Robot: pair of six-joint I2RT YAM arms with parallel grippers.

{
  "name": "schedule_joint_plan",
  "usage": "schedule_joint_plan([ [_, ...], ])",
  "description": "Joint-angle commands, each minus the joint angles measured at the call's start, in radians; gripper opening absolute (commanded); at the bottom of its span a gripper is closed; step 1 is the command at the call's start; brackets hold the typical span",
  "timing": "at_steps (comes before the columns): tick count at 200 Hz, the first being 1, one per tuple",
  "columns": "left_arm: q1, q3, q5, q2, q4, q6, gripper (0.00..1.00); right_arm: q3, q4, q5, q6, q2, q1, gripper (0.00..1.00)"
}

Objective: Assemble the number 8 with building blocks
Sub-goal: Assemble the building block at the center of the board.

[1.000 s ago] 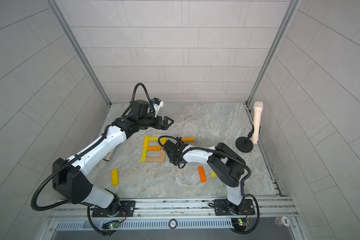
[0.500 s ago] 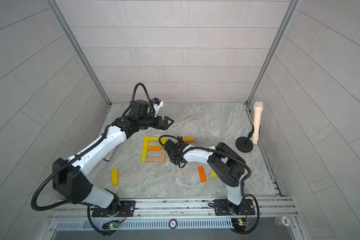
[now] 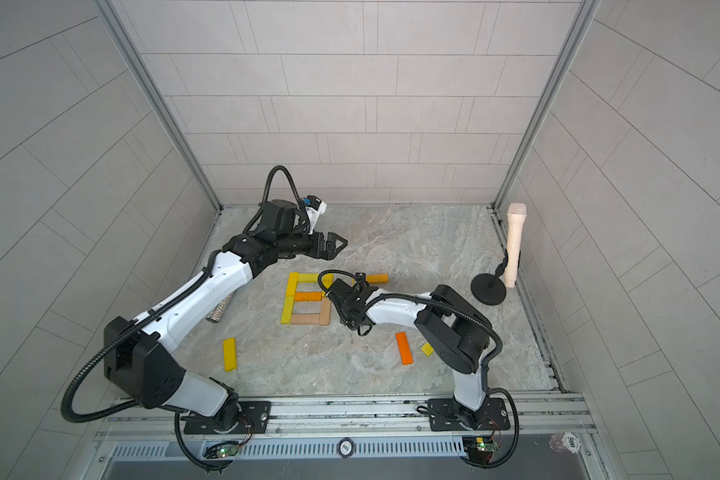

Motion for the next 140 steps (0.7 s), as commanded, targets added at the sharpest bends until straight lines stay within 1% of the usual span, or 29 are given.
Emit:
schedule_joint_plan([
  [1, 0.006, -0.004, 0.009, -0.034, 0.021, -0.004, 1.0, -0.028, -0.049, 0.028, 0.026, 0.028, -0.01, 0.38],
  [36, 0.006, -0.005, 0.01, -0.034, 0.021, -0.004, 1.0, -0.026, -0.051, 0.028, 0.02, 0.03, -0.009, 0.39],
  [59, 0.006, -0.005, 0.009, -0.033, 0.02, -0.004, 1.0, -0.021, -0.048, 0.022, 0.01, 0.03, -0.01, 0.46],
  [90, 0.006, -0.004, 0.01, -0.033, 0.022, -0.004, 1.0, 0.003, -0.067, 0.021, -0.013, 0.019, -0.008, 0.53],
  [118, 0.006, -0.006, 0.01, -0.034, 0.022, -0.003, 1.0, 0.02, -0.096, 0.03, -0.04, -0.04, -0.004, 0.55],
  [140, 0.007, -0.012, 0.0, -0.045, 0.025, 0.006, 1.0, 0.0, -0.083, 0.02, -0.082, -0.127, -0.001, 0.57],
])
